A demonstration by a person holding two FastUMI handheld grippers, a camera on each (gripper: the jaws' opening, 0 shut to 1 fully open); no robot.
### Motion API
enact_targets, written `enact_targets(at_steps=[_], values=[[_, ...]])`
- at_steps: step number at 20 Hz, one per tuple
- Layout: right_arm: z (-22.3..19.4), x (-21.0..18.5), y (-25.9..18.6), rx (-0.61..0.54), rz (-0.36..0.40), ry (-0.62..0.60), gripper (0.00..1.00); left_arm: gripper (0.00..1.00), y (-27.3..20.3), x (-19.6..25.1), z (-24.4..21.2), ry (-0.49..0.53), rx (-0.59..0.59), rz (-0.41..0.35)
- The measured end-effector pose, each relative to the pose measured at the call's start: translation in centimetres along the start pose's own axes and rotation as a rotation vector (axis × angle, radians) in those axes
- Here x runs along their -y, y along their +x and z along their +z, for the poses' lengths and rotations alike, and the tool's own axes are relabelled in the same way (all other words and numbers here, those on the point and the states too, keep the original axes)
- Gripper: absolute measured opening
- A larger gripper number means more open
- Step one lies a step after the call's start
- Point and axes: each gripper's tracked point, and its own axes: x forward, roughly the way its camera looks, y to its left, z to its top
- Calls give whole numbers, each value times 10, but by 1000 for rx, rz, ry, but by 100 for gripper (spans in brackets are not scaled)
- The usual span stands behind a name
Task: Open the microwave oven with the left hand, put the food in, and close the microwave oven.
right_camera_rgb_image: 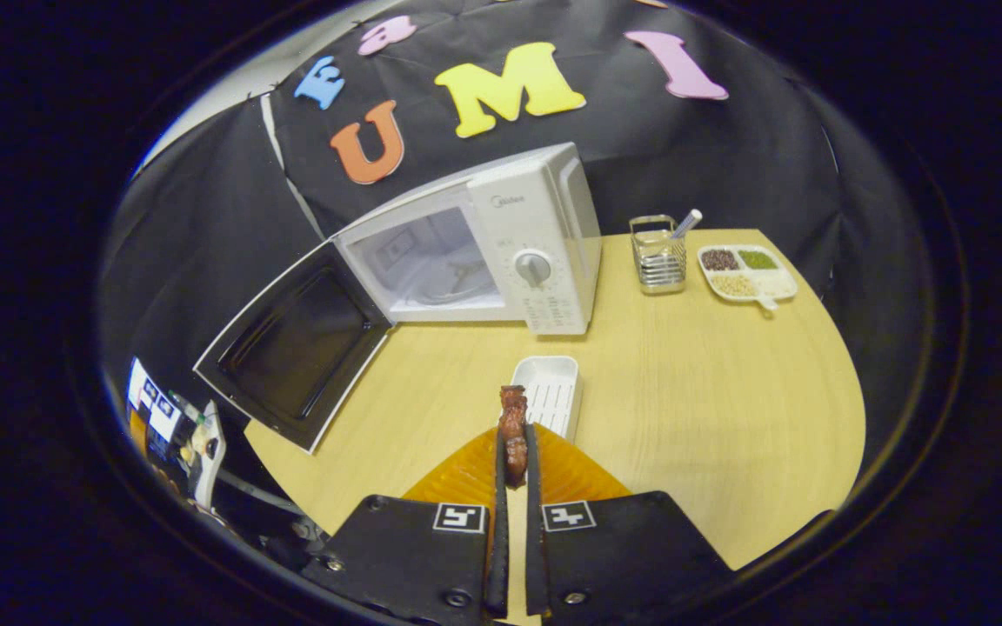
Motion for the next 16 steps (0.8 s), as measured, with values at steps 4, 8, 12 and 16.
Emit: enact_targets(at_steps=[4,8,12,16], values=[[12,-39,-31,82,-47,-178,11,92,-10,-6,6,14,19,10],[41,-62,-40,273,-194,-294,11,92,-14,-3,11,9,30,-2],[61,-92,-21,420,-246,-353,11,92,-15,0,7,29,27,-19],[66,-114,26,437,-248,-329,11,92,-12,4,1,27,22,-30]])
